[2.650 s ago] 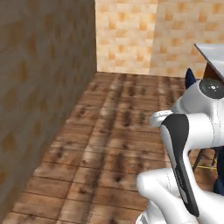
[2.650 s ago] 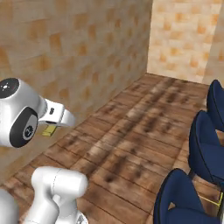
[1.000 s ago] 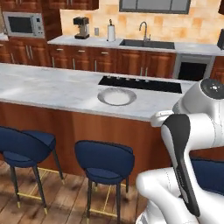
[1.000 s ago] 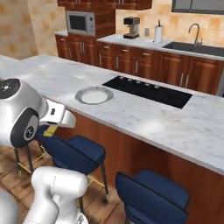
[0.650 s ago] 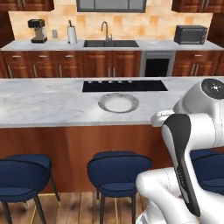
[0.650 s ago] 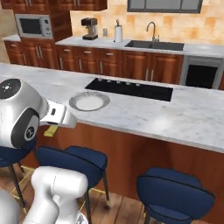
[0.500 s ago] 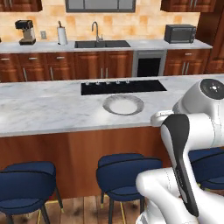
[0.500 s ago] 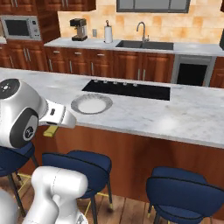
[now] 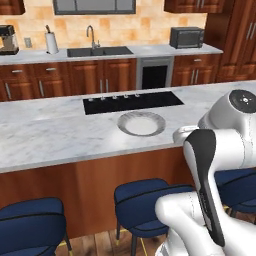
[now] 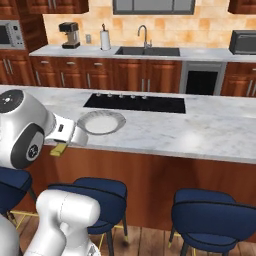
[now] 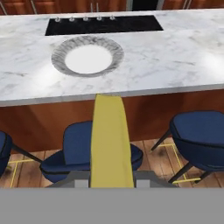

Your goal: Retrieve the butter from the fridge and place it on a plate on the dining table. Then retrieve the butter knife by the fridge and place it near the plate.

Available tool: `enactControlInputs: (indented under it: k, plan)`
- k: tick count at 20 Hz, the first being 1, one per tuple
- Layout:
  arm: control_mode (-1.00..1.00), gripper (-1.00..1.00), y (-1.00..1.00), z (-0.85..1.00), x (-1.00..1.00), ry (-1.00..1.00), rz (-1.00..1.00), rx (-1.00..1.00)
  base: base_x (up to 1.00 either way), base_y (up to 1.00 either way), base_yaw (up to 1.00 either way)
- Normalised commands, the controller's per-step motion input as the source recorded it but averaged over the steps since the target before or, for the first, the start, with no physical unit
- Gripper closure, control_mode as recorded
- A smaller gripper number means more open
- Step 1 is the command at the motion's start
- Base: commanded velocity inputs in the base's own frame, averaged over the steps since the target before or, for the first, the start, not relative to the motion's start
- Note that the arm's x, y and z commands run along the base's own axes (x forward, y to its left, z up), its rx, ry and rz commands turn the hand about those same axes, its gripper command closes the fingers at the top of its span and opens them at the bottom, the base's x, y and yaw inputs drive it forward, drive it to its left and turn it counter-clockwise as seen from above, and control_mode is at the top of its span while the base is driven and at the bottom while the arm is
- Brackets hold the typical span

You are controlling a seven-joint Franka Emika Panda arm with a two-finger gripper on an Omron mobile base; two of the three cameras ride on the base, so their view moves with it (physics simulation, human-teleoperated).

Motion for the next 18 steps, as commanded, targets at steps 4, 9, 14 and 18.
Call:
enactControlInputs:
  k: [4,9,14,18]
  plan:
    - [1.0,1.0,0.0,0.0,0.0,0.0,0.0,0.0,0.45,0.21,-0.04]
    - [-1.0,1.0,0.0,0.0,0.0,0.0,0.0,0.0,0.03,0.01,0.0]
    - [-1.0,1.0,0.18,0.19,0.17,-0.13,0.0,0.0,0.0,0.0,0.0]
    - [-1.0,1.0,0.35,0.46,0.45,-0.03,0.0,0.0,0.0,0.0,0.0]
